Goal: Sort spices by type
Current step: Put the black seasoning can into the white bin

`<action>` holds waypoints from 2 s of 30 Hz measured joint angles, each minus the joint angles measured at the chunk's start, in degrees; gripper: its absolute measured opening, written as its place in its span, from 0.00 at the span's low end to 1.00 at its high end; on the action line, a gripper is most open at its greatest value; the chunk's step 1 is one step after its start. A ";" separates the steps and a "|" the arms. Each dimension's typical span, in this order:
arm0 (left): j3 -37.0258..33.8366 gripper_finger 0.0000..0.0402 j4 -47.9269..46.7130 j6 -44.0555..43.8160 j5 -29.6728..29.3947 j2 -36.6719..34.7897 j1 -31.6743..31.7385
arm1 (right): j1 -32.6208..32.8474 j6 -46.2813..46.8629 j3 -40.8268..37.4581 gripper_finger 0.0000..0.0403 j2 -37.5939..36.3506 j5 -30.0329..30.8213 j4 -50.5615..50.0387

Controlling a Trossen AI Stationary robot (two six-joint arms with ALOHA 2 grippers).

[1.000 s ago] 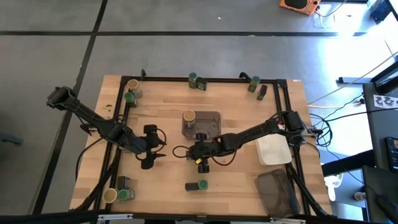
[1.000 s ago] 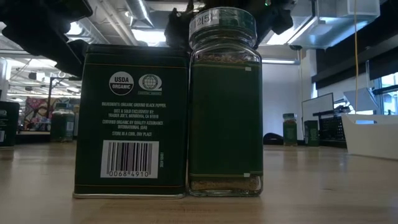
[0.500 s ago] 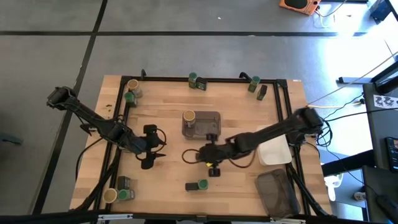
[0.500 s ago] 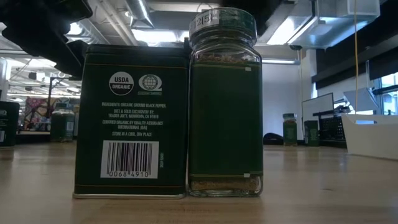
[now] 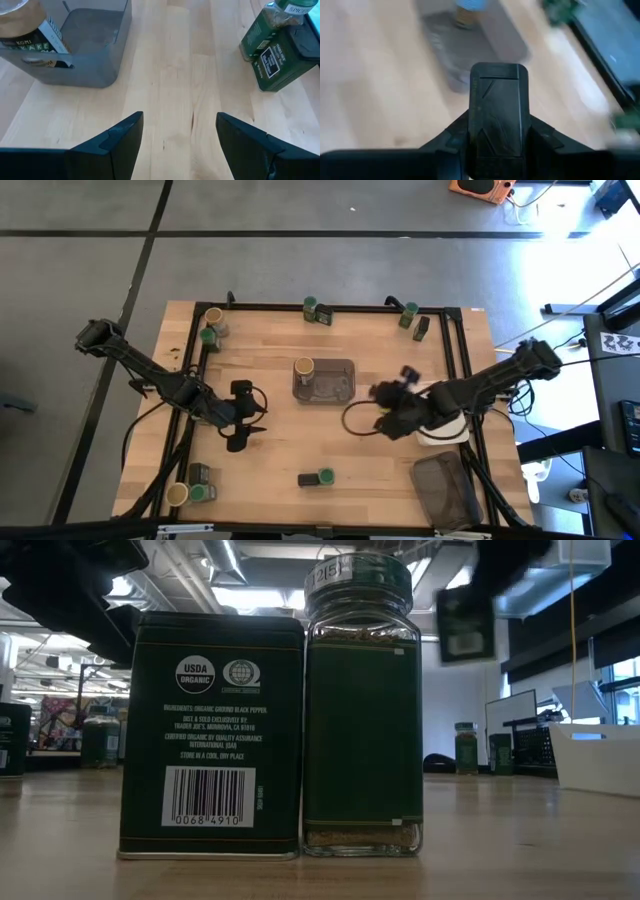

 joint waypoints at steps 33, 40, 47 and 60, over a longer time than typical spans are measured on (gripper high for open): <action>0.00 0.61 0.14 0.23 0.02 0.00 0.00 | 10.14 50.27 -15.89 0.31 -13.41 -3.58 -22.57; 0.00 0.61 0.12 0.24 0.02 0.00 0.00 | 11.38 54.08 -15.38 0.31 -13.43 -15.07 -25.21; 0.00 0.61 0.16 0.26 0.02 0.00 0.00 | 11.23 56.41 -25.82 0.31 -13.39 -11.20 -14.05; 0.00 0.61 0.29 1.70 0.02 0.00 0.01 | 10.04 61.07 -31.50 0.31 -11.10 -3.71 -7.55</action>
